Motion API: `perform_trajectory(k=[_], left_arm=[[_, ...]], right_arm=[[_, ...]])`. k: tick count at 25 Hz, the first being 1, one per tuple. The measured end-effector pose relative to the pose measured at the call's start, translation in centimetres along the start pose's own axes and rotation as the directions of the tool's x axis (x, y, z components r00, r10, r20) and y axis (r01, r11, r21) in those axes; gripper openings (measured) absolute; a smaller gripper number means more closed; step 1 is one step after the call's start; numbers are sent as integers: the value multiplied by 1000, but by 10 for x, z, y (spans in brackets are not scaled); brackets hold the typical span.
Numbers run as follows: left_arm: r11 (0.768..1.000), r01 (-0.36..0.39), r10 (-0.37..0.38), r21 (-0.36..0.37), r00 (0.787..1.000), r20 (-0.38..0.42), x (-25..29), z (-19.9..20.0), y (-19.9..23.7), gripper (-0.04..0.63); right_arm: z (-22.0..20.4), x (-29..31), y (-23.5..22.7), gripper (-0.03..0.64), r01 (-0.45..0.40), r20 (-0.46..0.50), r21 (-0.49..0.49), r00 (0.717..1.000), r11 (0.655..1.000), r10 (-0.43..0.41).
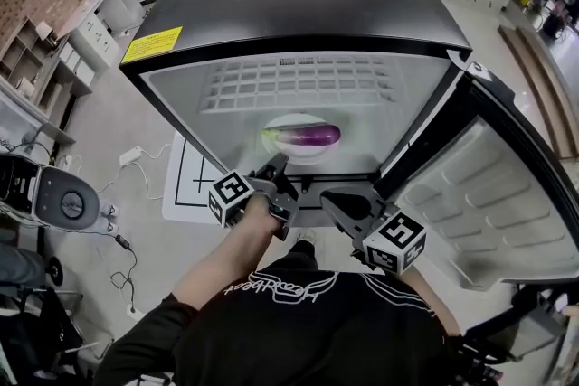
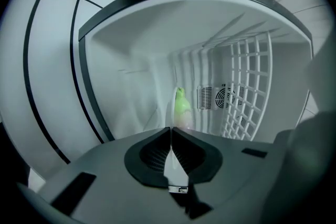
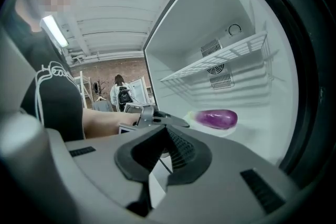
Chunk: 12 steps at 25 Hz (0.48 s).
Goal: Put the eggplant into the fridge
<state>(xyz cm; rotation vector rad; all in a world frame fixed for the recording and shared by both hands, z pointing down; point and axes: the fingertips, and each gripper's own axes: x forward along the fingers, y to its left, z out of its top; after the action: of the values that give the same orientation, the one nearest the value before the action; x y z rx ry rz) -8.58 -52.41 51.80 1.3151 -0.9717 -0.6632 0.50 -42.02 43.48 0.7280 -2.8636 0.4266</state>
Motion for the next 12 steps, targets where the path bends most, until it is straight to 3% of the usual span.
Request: perform_trajectory(k=[12], left_arm=[[997,-75,75,-1,997,-11,35,16,21,17]], right_arm=[[-6,19,-17,8,-4,-18,24,1000,1000,5]])
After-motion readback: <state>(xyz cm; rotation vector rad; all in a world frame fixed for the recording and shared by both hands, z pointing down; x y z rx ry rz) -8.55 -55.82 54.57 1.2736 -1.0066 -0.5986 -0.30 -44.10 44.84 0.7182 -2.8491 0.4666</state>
